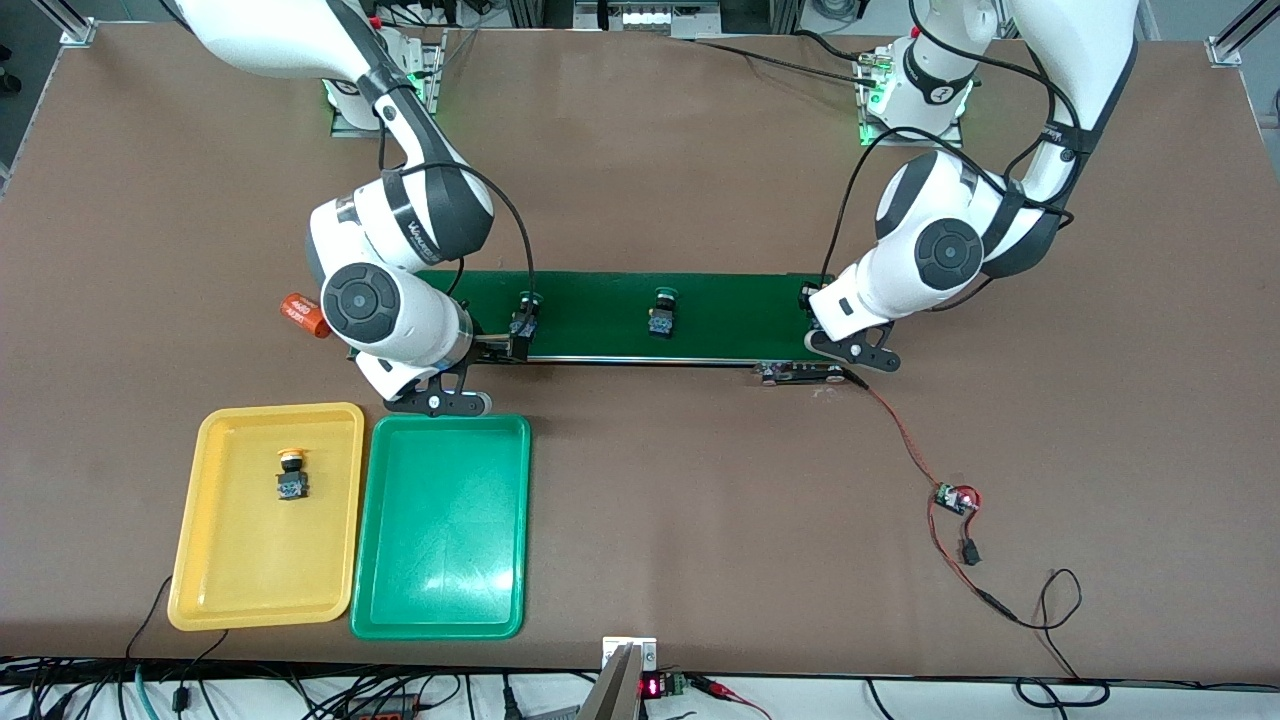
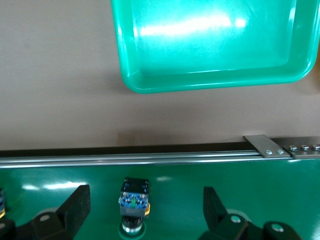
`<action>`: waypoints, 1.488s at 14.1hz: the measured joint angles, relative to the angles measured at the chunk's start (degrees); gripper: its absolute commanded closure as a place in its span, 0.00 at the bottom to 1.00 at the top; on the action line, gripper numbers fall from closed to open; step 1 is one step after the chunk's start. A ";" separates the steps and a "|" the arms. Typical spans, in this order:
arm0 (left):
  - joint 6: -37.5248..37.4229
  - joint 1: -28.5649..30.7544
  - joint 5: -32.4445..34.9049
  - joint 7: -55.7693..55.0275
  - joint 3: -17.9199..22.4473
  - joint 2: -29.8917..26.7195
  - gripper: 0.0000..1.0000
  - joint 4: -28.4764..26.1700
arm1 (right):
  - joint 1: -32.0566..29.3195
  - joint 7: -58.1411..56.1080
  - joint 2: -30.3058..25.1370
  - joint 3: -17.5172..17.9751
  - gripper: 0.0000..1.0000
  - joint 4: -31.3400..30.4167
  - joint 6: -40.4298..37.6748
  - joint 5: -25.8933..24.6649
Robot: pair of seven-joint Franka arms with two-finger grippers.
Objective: Sort buttons by color to trays
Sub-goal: 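Grasp another belt button with the right gripper while the left gripper places one, then carry the button to the green tray while the left gripper withdraws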
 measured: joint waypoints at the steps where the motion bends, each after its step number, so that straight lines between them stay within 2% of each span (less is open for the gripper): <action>1: -0.12 -0.26 0.00 -0.26 0.00 0.11 1.00 -0.13 | -0.18 0.18 -0.01 -0.21 0.00 -2.34 2.45 0.03; 4: -0.11 -0.67 0.00 -0.42 -0.03 0.95 0.99 -0.25 | -0.96 0.22 -0.41 -0.37 0.00 -10.26 9.25 0.17; 6: 0.37 -1.18 0.00 -0.45 -0.03 1.93 0.95 -0.28 | -1.30 0.28 -1.36 -0.37 0.00 -13.08 10.03 0.49; 8: 1.20 -1.95 0.00 -0.56 -0.04 3.27 0.90 -0.30 | -1.80 0.25 -3.59 -0.40 0.00 -14.30 8.54 3.47; 9: 1.69 -2.33 0.00 -0.63 -0.05 3.93 0.66 -0.30 | -2.18 0.20 -5.03 -0.41 0.00 -14.47 6.79 4.60; 10: 2.49 -2.60 0.00 -0.64 -0.05 4.46 0.06 -0.29 | -2.59 0.19 -6.58 -0.43 0.00 -14.60 4.98 5.24; 11: 3.31 -2.72 -0.01 -0.66 -0.05 4.73 0.00 -0.26 | -2.93 0.18 -7.99 -0.43 0.00 -14.78 3.44 5.52; 14: 4.35 -2.67 -0.01 -0.70 0.02 4.26 0.00 0.68 | -3.14 0.18 -10.07 -0.42 0.00 -15.68 1.89 5.84; 17: 3.83 -2.37 -0.01 -0.95 0.68 0.30 0.00 2.09 | -3.06 0.12 -9.29 -0.37 0.00 -17.21 2.25 6.33; 19: -0.91 -1.48 -0.01 -1.13 2.28 -3.49 0.00 3.75 | -2.96 -0.16 -8.33 -0.33 0.00 -17.92 2.50 7.58; 21: -7.87 0.44 0.00 -1.09 4.87 -5.61 0.00 7.78 | -2.88 -0.25 -7.38 -0.30 0.00 -18.10 2.84 8.01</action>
